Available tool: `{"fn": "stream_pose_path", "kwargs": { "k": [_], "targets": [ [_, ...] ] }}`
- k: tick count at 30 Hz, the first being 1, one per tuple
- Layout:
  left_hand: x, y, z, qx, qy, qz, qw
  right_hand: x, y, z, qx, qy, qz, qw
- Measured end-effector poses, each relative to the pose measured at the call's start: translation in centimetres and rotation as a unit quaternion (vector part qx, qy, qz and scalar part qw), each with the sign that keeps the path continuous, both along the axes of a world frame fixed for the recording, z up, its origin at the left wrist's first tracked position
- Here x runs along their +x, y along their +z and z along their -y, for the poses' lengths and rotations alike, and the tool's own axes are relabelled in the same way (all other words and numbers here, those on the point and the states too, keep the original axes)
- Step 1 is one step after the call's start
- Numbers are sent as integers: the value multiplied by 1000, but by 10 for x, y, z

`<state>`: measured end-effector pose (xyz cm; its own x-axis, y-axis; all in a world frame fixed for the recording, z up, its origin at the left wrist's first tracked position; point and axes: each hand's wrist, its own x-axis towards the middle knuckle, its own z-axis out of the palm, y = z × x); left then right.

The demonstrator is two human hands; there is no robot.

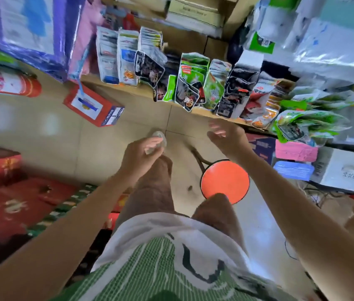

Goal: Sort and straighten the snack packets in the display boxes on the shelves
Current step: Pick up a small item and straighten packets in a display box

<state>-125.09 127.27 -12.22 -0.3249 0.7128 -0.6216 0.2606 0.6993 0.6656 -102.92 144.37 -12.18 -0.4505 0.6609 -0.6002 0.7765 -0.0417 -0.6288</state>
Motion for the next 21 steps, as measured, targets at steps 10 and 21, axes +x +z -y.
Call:
{"fn": "stream_pose_path", "kwargs": {
  "k": [10,21],
  "targets": [
    [-43,-69,-96,116,-64,-10,991,-42,-29,-43,45,-32,34,998],
    [-35,-191,-114,237,34,-258,936,-66,-159,-63,130,57,44,989]
  ]
}}
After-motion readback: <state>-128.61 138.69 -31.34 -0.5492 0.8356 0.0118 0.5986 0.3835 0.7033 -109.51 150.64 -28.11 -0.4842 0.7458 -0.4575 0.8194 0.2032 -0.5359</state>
